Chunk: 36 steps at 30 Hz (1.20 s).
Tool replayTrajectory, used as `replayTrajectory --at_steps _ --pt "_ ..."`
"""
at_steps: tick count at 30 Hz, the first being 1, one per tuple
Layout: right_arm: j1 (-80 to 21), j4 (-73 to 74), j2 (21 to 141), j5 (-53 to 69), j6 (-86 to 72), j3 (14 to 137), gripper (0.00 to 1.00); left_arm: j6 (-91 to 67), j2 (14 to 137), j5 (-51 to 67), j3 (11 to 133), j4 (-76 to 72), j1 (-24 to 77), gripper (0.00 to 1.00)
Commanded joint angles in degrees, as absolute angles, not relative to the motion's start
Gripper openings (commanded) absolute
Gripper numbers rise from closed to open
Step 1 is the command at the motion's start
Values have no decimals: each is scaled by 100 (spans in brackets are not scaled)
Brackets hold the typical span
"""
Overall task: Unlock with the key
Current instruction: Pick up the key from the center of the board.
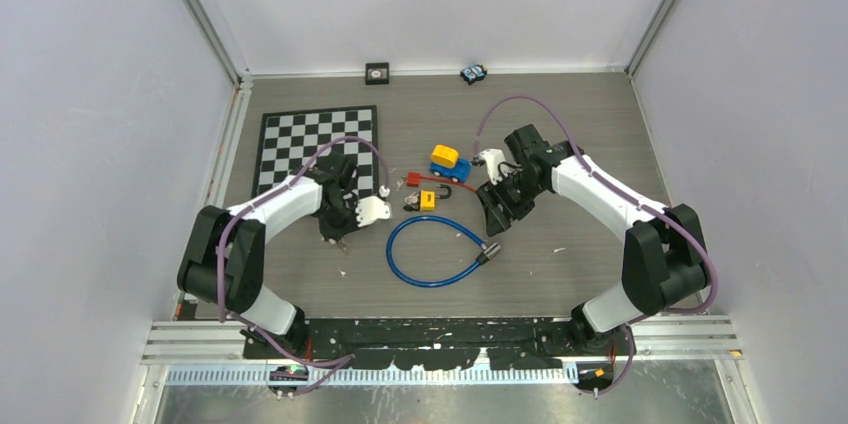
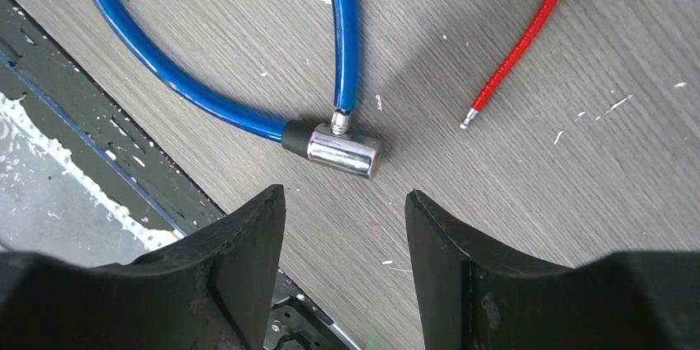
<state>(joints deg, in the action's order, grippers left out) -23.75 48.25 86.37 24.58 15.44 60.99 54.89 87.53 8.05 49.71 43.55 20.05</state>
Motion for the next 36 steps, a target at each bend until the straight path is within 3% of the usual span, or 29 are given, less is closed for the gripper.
replayTrajectory --at_steps 1,9,18,27,36 --pt "-2347 4920 8471 2819 1743 6607 60 5205 8492 1428 5369 4776 1973 0" --pt "-2491 3680 8108 4665 1300 6916 62 3692 7340 3930 5830 5059 1964 0" --pt "-3326 1868 8033 5109 486 6605 76 1199 6930 6201 6000 3542 1984 0" --pt "-3727 1879 8342 5569 568 6760 72 -615 6885 6721 5861 1832 2342 0" --pt "-3856 2112 8389 5672 877 6867 61 -870 6869 6900 5723 1482 2443 0"
